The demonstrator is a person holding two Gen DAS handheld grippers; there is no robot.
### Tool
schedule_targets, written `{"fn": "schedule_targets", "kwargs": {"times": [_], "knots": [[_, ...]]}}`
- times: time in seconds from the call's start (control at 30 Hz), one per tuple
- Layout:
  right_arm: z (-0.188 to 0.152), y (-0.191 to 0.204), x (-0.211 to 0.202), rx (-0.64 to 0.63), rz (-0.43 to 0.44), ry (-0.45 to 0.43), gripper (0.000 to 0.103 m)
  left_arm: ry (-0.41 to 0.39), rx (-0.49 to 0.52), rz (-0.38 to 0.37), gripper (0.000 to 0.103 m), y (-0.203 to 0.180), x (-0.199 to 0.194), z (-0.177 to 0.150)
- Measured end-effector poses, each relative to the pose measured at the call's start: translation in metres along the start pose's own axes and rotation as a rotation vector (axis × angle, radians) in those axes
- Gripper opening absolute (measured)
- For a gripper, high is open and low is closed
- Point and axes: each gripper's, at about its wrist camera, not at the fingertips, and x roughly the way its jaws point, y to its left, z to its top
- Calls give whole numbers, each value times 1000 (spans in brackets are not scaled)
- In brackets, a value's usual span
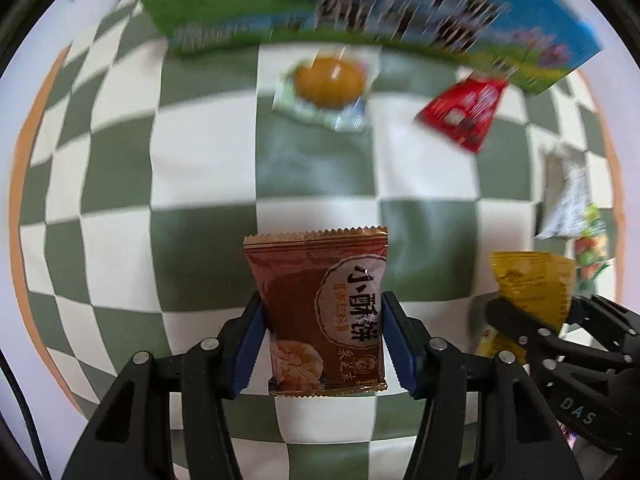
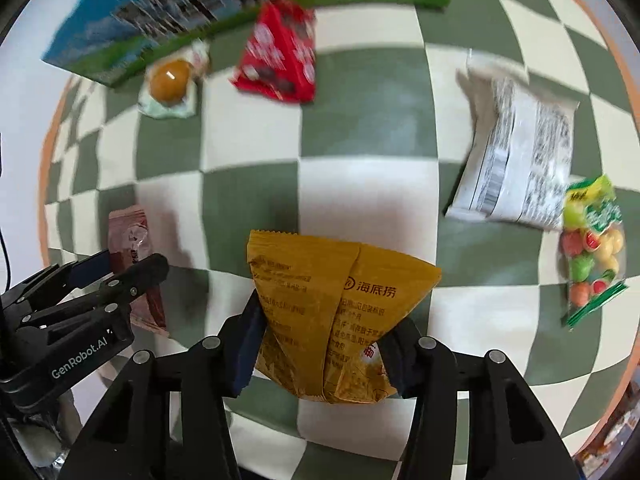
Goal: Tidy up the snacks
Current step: 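Carry both packets into the box and open both grippers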
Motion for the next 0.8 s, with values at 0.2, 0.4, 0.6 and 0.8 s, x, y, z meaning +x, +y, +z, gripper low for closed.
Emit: {"fn": "schedule_targets", "kwargs": {"times": [0.2, 0.4, 0.6, 0.8], "knots": [[-2, -1, -61, -19, 60, -97, 54, -128, 41, -55, 54, -17, -66, 16], [22, 3, -136, -29, 127, -223, 54, -249, 76, -114, 54, -1, -141, 76], [75, 28, -172, -51, 126, -332, 54, -320, 82, -102, 54, 4, -170, 131], [154, 48, -174, -92, 71, -361, 54, -226, 85, -46, 54, 12, -139, 197]]}}
